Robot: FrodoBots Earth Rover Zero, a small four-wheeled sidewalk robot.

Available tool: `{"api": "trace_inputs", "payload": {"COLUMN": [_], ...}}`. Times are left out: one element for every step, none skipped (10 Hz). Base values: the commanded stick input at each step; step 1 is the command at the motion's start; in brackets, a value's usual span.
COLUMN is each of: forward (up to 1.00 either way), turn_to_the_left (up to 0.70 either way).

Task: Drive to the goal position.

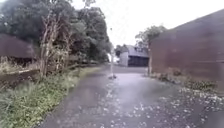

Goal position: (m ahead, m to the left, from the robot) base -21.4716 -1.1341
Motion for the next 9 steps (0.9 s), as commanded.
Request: {"api": "trace_inputs", "payload": {"forward": [0.41, 0.41, 0.4, 0.37, 0.3, 0.24, 0.24, 0.24, 0.24], "turn_to_the_left": [-0.24, -0.25, -0.38, -0.79, -0.74, -0.95, -0.95, -0.95, -0.95]}}
